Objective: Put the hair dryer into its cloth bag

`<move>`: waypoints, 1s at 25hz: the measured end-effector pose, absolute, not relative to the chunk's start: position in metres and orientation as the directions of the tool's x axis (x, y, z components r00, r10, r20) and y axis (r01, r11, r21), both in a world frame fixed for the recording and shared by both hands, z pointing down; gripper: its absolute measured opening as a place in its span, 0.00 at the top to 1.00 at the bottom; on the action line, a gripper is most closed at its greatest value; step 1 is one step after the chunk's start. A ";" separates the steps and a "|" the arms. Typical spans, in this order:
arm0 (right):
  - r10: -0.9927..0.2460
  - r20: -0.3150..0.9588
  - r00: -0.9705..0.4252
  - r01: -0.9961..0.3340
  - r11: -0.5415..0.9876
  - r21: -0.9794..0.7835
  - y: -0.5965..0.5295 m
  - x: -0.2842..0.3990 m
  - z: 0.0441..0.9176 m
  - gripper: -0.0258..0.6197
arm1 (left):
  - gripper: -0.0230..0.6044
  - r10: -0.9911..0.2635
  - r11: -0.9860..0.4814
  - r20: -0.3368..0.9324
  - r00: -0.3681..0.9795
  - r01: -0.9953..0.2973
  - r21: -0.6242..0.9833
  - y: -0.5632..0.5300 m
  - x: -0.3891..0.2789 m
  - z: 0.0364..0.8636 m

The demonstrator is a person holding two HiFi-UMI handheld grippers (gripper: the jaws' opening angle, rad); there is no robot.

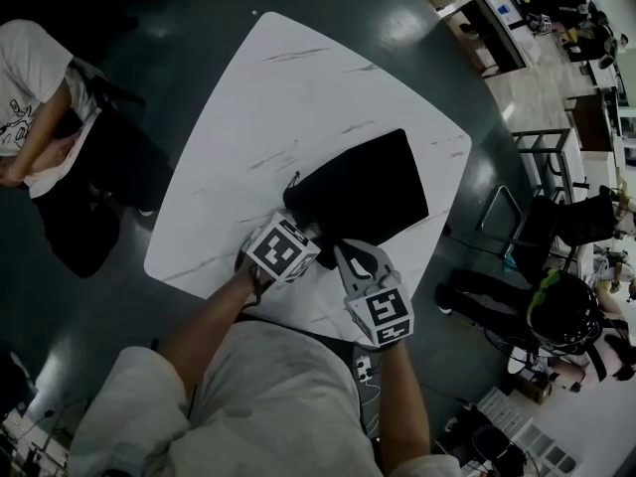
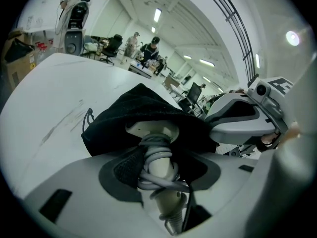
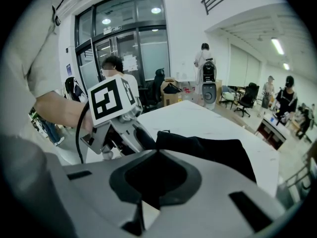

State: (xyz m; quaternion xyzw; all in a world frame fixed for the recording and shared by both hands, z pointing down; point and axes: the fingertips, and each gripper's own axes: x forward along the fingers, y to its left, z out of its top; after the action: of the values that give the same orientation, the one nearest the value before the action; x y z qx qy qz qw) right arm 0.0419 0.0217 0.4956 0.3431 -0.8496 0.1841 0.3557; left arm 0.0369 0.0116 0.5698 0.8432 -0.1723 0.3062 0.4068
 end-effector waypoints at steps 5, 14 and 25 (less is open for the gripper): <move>-0.460 0.727 -0.510 -0.715 0.697 -0.061 0.025 0.045 0.492 0.92 | 0.61 -0.044 -0.626 0.650 0.758 -0.528 0.574 0.011 0.042 0.568; -0.462 0.719 -0.520 -0.712 0.700 -0.065 0.027 0.053 0.491 0.92 | 0.61 -0.041 -0.605 0.590 0.806 -0.490 0.627 0.003 0.052 0.560; -0.460 0.716 -0.525 -0.708 0.704 -0.067 0.027 0.068 0.497 0.92 | 0.61 -0.079 -0.560 0.553 0.829 -0.496 0.664 -0.014 0.074 0.563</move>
State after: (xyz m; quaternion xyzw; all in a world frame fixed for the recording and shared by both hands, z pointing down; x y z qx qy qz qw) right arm 0.0683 0.0268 0.4968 0.3415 -0.8550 0.1778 0.3475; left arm 0.0742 -0.0136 0.5629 0.8503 -0.1693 0.2383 0.4377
